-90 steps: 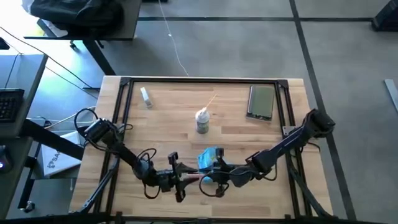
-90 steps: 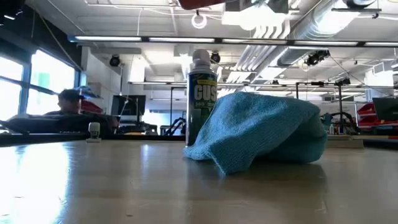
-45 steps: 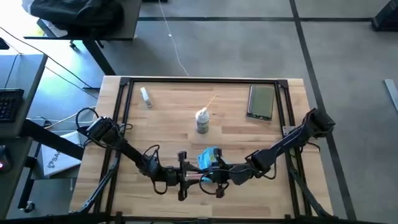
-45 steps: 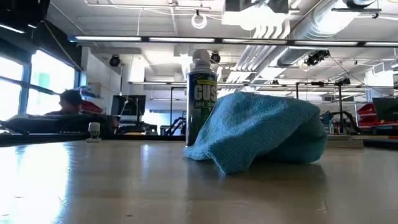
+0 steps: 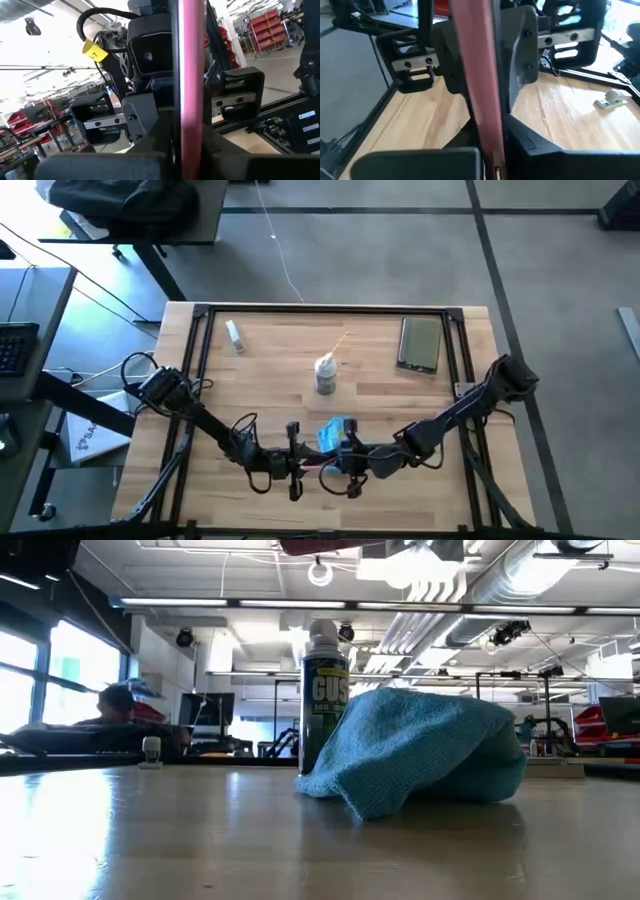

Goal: Apply microfiber cloth
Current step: Wipe the back and front of the cellphone with the blue microfiber cloth

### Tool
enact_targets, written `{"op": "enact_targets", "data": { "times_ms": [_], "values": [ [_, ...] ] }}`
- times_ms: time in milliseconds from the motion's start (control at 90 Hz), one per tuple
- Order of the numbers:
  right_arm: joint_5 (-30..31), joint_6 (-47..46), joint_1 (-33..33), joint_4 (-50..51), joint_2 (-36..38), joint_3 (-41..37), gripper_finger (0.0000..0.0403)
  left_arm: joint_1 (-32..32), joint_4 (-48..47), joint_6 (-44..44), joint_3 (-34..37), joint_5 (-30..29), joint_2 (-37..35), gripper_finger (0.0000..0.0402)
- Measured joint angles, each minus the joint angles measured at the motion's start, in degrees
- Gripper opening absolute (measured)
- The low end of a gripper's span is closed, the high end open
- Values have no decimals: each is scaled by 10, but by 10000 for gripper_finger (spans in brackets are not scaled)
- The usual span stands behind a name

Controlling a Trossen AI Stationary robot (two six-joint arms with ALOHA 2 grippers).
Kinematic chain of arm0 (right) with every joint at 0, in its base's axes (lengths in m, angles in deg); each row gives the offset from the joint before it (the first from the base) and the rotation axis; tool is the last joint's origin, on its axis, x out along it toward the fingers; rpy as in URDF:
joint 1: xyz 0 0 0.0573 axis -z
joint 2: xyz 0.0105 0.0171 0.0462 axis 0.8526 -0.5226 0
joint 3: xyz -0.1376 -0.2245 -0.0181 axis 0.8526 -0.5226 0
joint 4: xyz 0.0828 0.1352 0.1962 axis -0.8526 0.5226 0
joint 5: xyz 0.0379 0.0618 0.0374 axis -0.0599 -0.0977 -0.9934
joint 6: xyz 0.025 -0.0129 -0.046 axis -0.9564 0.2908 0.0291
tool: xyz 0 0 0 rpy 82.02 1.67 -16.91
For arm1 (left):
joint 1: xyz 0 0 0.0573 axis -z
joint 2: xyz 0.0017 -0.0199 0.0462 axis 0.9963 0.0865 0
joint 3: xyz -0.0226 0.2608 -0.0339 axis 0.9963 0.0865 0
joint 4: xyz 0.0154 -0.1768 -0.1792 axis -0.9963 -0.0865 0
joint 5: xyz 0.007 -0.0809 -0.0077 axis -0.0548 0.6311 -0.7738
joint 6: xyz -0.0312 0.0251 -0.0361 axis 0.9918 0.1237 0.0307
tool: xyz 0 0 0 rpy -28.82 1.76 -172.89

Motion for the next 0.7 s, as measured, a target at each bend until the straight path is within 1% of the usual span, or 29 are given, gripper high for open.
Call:
{"op": "enact_targets", "data": {
  "times_ms": [78, 133, 189, 300, 378, 411, 489, 533, 611, 700],
  "values": [
    [14, -24, 1, 5, 0, 1, 56, 9, 20, -60, 1, -25, 2, 11],
    [32, -45, 2, 11, 0, 2, 81, 16, 37, -107, 2, -44, 3, 8],
    [36, -63, 3, 24, 2, 3, 108, 25, 52, -150, 2, -65, 3, 5],
    [22, -89, 4, 64, 2, 3, 161, 40, 59, -224, 2, -119, 3, 4],
    [22, -119, 5, 116, 3, 4, 193, 48, 45, -280, 2, -160, 4, 3],
    [13, -139, 5, 150, 3, 4, 203, 51, 42, -315, 2, -180, 4, 3],
    [-3, -188, 6, 218, -6, 1, 220, 53, 30, -375, 1, -203, 0, 2],
    [-5, -214, 8, 247, -12, -1, 225, 53, 14, -412, 1, -226, 1, 2],
    [6, -248, 14, 248, -25, -6, 227, 51, -28, -455, 2, -268, 3, 2],
    [12, -294, 22, 248, -59, -18, 224, 49, -80, -478, 2, -297, 2, 2]
  ]
}}
